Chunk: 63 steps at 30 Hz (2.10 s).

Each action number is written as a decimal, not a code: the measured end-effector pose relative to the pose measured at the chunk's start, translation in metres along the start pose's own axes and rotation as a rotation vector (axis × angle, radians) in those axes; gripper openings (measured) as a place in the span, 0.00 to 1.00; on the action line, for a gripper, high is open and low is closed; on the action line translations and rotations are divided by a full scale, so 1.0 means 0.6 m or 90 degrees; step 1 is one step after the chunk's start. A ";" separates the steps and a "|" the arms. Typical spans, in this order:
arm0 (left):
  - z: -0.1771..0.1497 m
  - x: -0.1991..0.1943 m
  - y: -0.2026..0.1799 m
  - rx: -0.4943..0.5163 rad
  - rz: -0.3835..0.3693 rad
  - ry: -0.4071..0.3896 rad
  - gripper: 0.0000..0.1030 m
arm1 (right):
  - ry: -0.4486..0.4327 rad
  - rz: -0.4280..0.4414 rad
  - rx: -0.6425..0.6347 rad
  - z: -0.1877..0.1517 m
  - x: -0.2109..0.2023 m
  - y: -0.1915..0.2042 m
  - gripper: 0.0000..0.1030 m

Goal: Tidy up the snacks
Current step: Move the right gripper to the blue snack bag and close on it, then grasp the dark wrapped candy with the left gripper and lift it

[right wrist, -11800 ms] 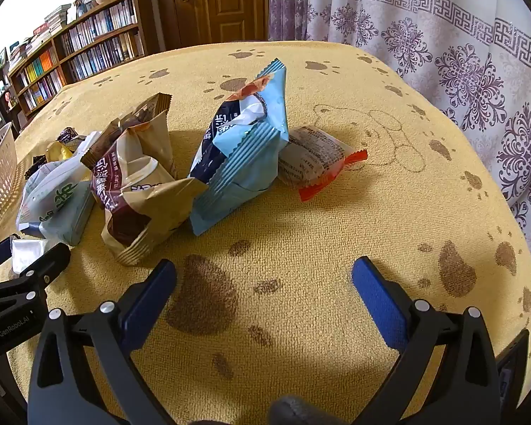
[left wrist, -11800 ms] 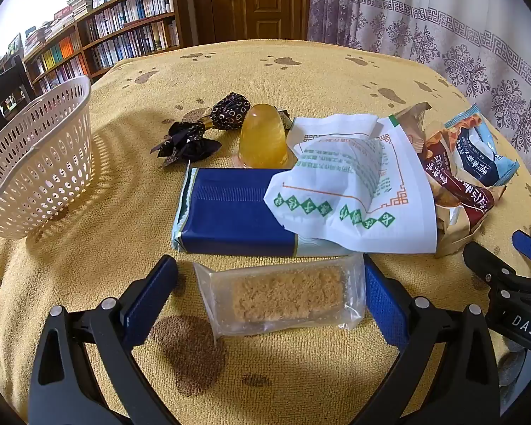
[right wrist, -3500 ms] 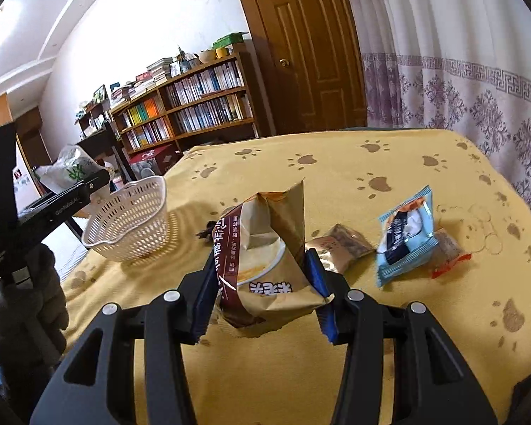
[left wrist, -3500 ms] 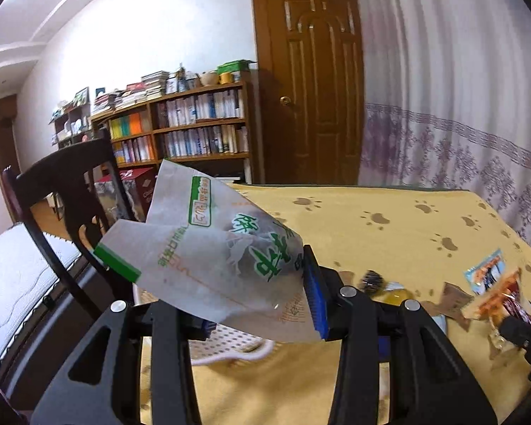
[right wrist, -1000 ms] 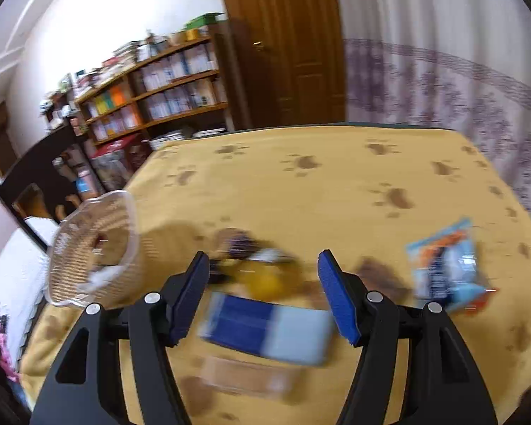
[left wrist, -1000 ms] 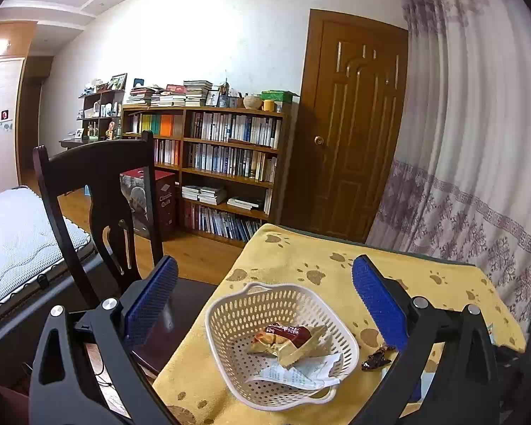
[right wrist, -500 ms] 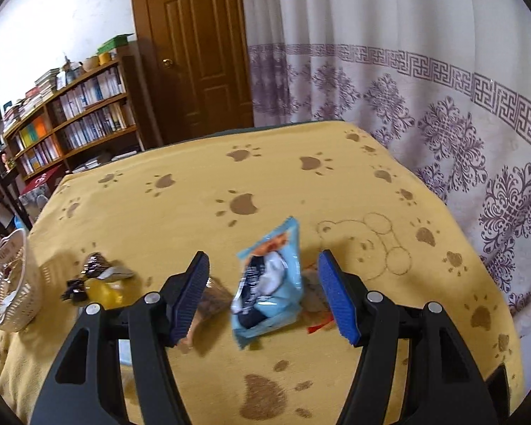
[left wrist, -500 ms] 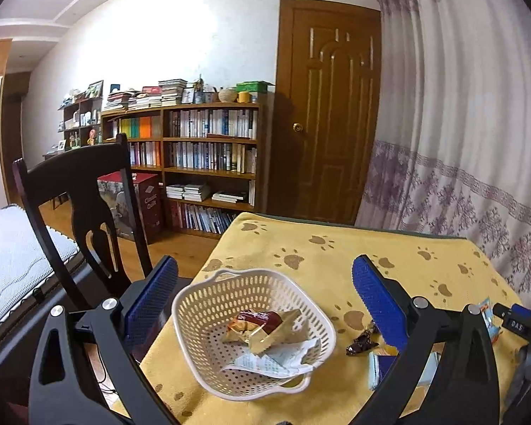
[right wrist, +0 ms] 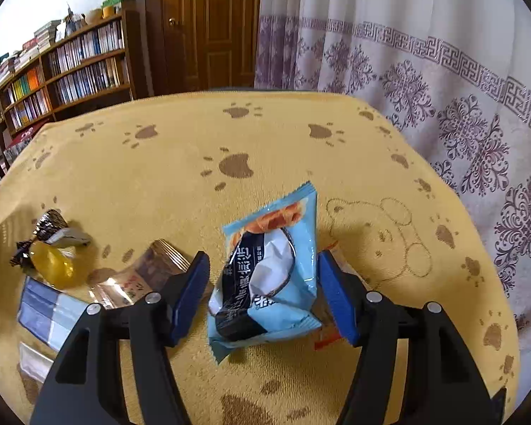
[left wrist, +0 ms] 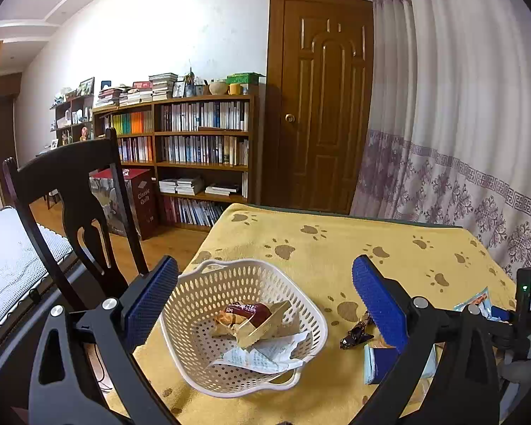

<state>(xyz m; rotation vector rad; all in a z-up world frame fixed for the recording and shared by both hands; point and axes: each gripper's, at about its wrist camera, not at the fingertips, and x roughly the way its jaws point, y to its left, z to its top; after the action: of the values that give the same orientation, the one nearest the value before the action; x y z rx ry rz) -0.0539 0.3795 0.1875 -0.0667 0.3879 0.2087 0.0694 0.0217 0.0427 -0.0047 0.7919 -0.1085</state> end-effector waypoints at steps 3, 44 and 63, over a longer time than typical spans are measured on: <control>-0.004 0.008 -0.002 0.001 -0.002 0.009 0.97 | -0.001 -0.006 -0.015 -0.004 0.004 0.003 0.52; -0.123 0.258 -0.237 0.164 -0.152 0.246 0.39 | -0.005 0.239 -0.007 -0.120 -0.087 -0.023 0.40; -0.152 0.320 -0.257 0.165 -0.231 0.296 0.40 | -0.010 0.250 -0.003 -0.122 -0.084 -0.026 0.41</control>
<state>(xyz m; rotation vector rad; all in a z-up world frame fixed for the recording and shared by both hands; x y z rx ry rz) 0.1195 0.2557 0.0338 0.0720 0.8528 -0.2228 -0.0192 0.0141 0.0279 0.1442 0.7637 0.2654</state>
